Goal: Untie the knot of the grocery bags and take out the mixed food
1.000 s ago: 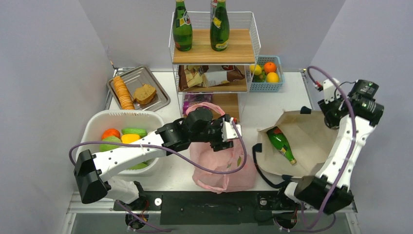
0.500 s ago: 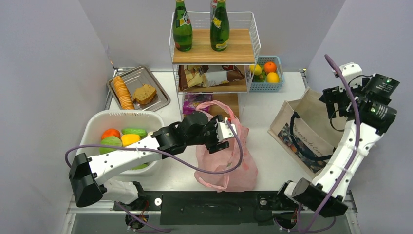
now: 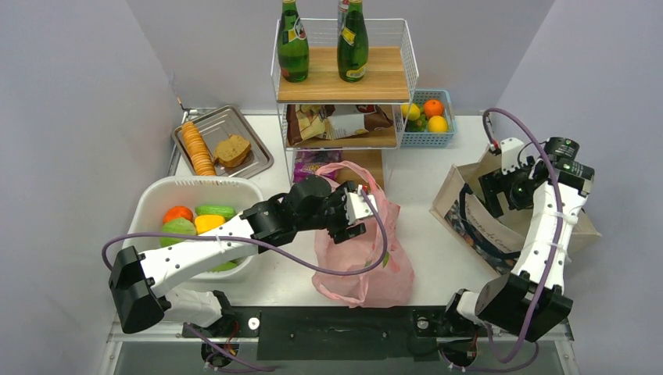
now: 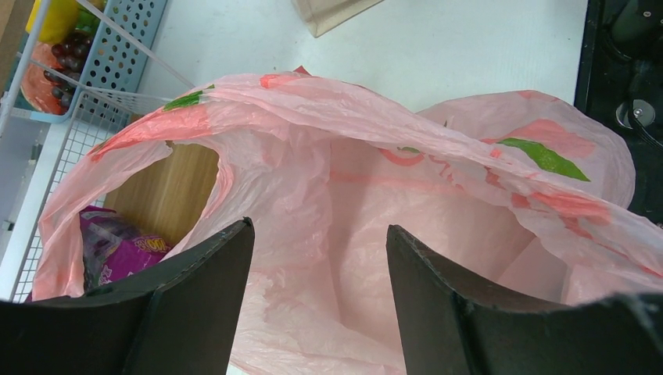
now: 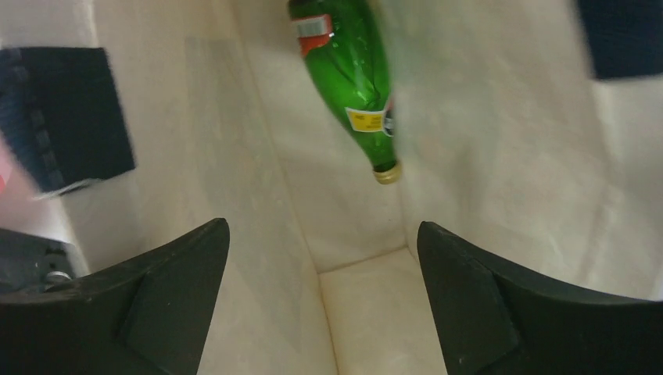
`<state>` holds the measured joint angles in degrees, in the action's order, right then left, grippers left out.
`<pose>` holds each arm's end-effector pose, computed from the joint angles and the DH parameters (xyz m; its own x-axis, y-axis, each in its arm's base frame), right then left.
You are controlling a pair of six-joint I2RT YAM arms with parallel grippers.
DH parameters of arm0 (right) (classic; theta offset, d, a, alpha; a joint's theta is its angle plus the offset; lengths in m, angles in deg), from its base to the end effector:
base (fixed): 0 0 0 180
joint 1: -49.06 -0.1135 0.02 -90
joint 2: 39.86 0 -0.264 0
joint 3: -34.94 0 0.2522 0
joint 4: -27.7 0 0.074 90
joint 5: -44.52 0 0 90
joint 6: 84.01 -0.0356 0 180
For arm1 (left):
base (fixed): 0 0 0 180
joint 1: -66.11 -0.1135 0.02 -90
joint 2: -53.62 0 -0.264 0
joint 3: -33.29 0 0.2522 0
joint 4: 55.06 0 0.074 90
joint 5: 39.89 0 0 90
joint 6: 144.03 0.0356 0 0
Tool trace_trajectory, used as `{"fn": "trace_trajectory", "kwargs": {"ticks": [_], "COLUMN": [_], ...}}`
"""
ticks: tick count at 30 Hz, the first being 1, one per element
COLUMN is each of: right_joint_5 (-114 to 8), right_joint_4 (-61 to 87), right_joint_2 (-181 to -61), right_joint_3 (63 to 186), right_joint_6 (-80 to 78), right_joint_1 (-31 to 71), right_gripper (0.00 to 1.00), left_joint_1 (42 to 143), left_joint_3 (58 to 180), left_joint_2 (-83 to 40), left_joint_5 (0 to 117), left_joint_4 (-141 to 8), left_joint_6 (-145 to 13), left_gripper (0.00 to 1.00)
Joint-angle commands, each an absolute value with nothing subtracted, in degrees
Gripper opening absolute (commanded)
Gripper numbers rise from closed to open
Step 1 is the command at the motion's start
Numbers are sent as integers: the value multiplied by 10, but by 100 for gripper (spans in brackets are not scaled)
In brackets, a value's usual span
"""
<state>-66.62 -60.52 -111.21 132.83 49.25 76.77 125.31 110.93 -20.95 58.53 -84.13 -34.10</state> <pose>0.1937 -0.0872 0.3820 -0.7610 -0.3223 -0.5631 -0.3286 0.9398 -0.0939 0.1490 -0.2602 0.3336 0.1016 0.4881 -0.8668 0.9387 0.2416 0.2460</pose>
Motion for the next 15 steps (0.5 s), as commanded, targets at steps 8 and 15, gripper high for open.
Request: {"fn": "trace_trajectory", "kwargs": {"ticks": [8,15], "right_joint_5": [-802,-738], "right_joint_4": [-512,-341], "right_joint_2": [-1217,-1274], "right_joint_3": [1267,1195], "right_joint_6": [638,594], "right_joint_1": [780,739], "right_gripper": [91,93], "left_joint_1": [1252,1252], "left_joint_3": [1137,1146], "left_joint_2": [-195,-206], "left_joint_5": [599,587], "left_joint_4": [-877,-896], "left_joint_6": [-333,-322], "left_gripper": [61,61]}}
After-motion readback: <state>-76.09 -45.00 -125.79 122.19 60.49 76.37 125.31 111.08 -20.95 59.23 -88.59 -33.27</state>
